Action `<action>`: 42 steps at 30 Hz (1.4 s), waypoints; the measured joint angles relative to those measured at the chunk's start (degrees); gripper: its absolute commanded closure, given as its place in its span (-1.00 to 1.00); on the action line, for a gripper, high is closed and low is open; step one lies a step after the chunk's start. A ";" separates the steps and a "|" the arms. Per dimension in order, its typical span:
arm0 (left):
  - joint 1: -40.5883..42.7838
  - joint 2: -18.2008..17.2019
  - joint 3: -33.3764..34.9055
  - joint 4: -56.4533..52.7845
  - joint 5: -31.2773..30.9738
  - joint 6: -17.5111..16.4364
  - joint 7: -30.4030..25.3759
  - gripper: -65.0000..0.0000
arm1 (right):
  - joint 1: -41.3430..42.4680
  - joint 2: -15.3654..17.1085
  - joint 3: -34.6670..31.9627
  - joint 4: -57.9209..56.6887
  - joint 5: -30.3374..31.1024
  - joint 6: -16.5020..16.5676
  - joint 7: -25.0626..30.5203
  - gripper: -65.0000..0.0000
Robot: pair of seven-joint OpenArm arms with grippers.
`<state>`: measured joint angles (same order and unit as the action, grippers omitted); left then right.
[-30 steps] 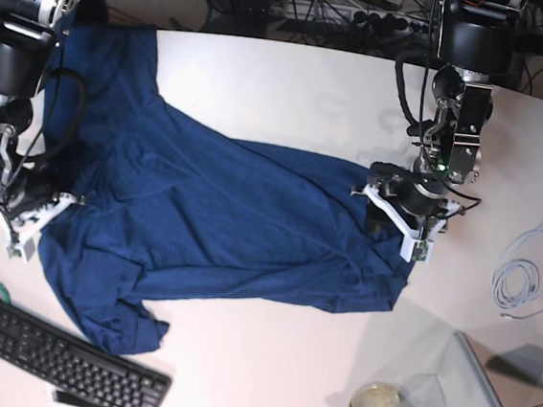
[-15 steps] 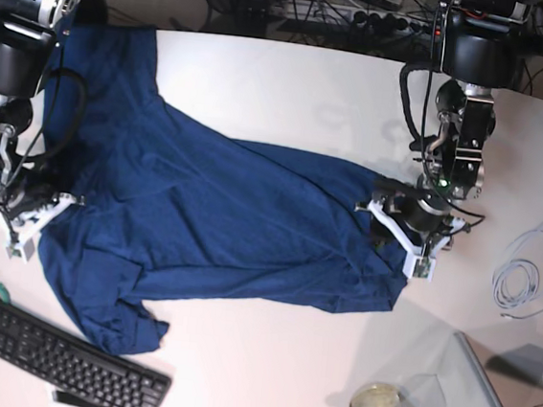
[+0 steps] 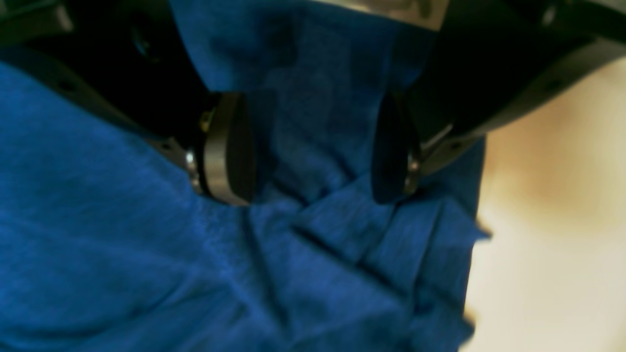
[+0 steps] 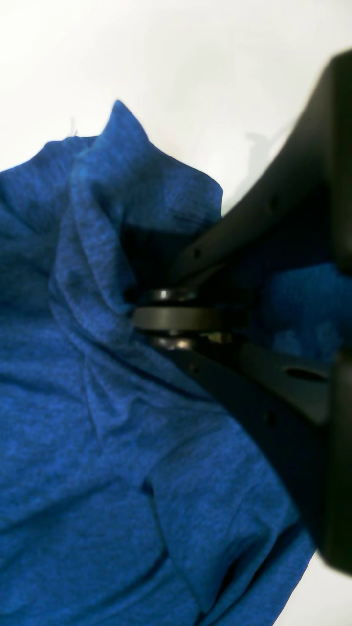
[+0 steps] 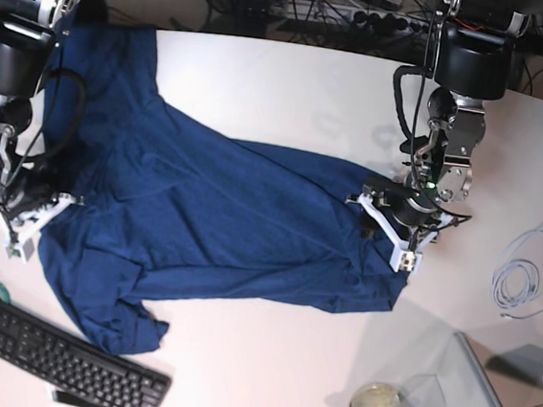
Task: Layout the t-shirt on the table in an organized manner, then fold the t-shirt properly
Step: 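Hold the shirt with the right gripper and drag the left gripper inward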
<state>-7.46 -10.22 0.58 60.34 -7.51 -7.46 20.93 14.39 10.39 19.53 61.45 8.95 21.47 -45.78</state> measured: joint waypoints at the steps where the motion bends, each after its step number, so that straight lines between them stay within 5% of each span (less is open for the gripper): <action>1: -0.13 -0.11 0.00 -0.20 0.02 0.00 -0.04 -0.10 | 0.00 -0.02 0.00 0.00 0.00 0.00 -0.02 1.00; 5: -0.31 -0.09 -0.11 -0.20 0.00 -0.02 -0.17 -0.01 | -0.02 0.00 0.00 0.00 -0.02 0.00 -0.04 1.00; 12: -1.05 -0.11 -0.15 -0.61 -0.26 0.02 -0.20 1.00 | 0.00 0.00 0.00 -0.02 0.00 0.00 0.07 1.00; 29: 1.33 -0.42 -0.15 4.39 -0.42 0.02 0.66 1.00 | 0.02 0.00 -0.04 -0.04 0.00 0.00 0.15 1.00; 34: 4.13 -0.35 -0.37 10.34 -0.24 -0.02 4.33 0.39 | 0.02 -0.02 -0.04 -0.07 -0.02 0.00 0.15 1.00; 42: 2.69 -0.61 -5.44 10.86 0.17 0.20 5.46 0.35 | 0.15 -0.11 -0.04 -0.09 -0.04 0.00 0.15 1.00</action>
<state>-4.78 -10.83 -4.86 71.20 -7.33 -7.27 26.39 14.55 10.28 19.49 61.36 8.91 21.47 -45.63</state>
